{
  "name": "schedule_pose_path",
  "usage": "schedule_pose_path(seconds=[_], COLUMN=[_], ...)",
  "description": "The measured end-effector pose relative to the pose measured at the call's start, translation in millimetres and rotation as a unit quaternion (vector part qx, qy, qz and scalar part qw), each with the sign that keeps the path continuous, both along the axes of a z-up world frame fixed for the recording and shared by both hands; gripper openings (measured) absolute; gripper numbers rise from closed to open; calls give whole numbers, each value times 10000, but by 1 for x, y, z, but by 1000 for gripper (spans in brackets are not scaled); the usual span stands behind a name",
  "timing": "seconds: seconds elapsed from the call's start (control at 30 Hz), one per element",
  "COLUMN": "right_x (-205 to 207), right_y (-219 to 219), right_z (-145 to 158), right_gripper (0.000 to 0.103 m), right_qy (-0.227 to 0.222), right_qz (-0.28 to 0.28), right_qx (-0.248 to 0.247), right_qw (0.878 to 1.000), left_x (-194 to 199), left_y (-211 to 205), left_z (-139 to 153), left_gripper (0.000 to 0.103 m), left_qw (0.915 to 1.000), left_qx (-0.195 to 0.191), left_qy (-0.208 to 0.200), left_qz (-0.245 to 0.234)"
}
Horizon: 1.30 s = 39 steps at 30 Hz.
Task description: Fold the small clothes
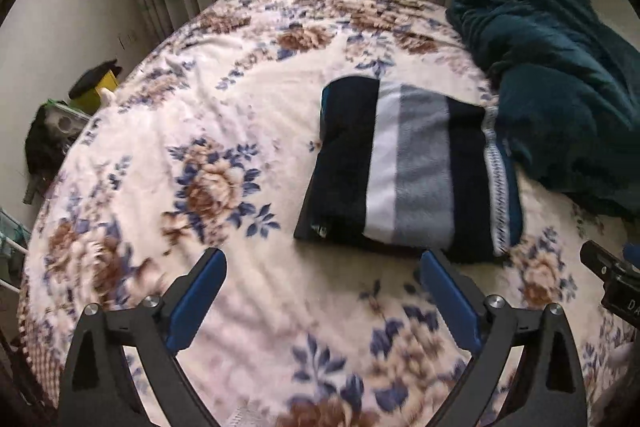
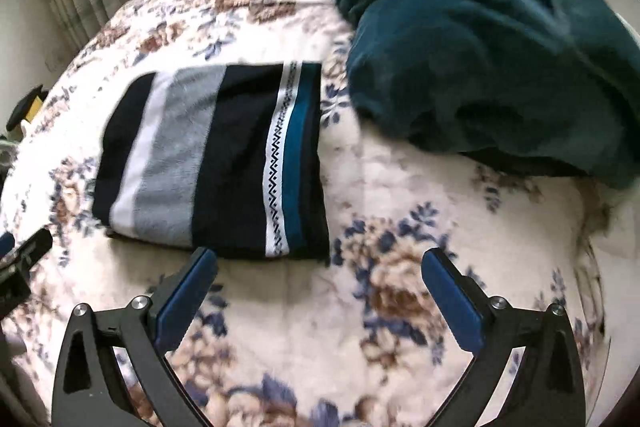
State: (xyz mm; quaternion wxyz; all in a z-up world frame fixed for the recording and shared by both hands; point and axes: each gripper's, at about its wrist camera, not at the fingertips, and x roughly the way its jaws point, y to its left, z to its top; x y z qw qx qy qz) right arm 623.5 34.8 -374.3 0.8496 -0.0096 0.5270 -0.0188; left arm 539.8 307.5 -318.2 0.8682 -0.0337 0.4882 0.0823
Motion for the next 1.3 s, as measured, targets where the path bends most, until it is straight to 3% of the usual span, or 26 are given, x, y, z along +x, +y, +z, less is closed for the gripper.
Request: schedule_pose_path(seconds=[0.4,0.87,1.07,1.3], right_x=[-120,-278,-334,-377], right_y=[-7,-26,-35,-35], right_z=[154,333,393,433], right_gripper=[103,103,103,103], right_qy=[-707,-1373,-1633,-1777], right_qz=[-131,25,100,260], right_qx=[-101,45,167,200], right_qw=[9974,9905,9864,9835], left_x=[-109,-231,-271,-302], left_y=[-31,-52,-51,-50], left_z=[136,262,299,317], left_gripper=[99,99,99,99], left_qw=[9979,9945,9928,9917], left_qx=[45,99,109,183], left_qy=[-573,-970,-1147,-1241], left_qz=[-295,-376,-340,-288])
